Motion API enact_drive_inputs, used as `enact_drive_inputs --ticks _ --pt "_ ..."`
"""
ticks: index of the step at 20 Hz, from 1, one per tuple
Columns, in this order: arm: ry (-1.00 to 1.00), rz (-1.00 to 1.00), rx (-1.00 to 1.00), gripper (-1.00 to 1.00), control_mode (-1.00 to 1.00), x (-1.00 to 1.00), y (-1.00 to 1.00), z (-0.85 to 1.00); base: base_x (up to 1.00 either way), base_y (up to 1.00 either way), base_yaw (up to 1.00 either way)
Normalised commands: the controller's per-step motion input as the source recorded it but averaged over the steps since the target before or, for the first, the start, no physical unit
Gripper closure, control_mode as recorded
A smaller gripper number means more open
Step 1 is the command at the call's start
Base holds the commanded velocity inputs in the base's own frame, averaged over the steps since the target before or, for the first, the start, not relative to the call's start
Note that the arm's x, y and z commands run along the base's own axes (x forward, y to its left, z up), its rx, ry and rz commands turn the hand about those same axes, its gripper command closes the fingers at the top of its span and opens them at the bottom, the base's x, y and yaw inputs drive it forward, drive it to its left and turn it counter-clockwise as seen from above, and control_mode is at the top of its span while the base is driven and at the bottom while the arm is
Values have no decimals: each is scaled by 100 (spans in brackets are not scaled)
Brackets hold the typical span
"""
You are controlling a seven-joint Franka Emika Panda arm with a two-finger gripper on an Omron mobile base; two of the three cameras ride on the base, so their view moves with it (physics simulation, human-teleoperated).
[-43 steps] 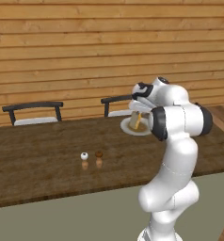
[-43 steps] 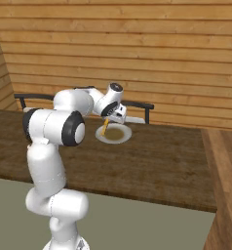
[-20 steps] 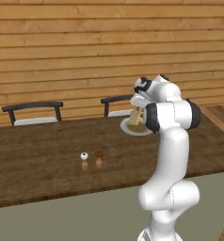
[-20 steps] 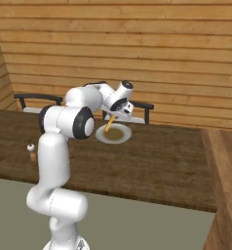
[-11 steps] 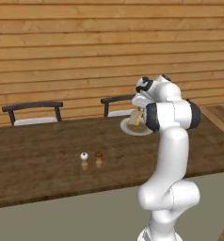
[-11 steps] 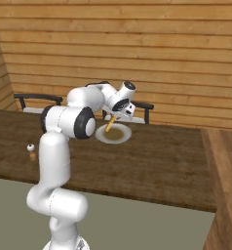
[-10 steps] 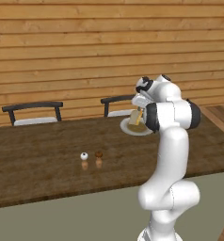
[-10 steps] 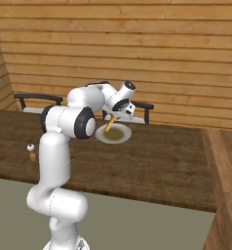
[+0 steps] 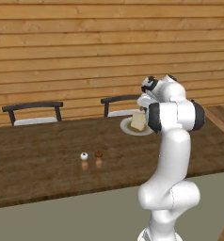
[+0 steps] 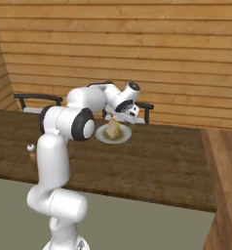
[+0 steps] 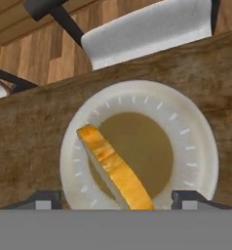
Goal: Start the toaster. Once the lever pops up, take the bread to the plate on the dining counter.
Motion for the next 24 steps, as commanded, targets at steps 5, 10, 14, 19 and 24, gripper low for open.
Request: enact_drive_inputs --ticks 5,10,14,19,24 --pt "-1 -19 0 -100 -100 -43 -32 11 0 0 0" --pt "-15 -14 -1 -100 -100 -46 -19 62 0 0 0" --pt "-28 -11 -14 -100 -100 -67 37 71 0 0 0" --pt "-15 -6 -19 -100 -100 -61 82 68 0 0 0" --pt "0 -3 -18 -100 -100 -76 60 65 0 0 0"
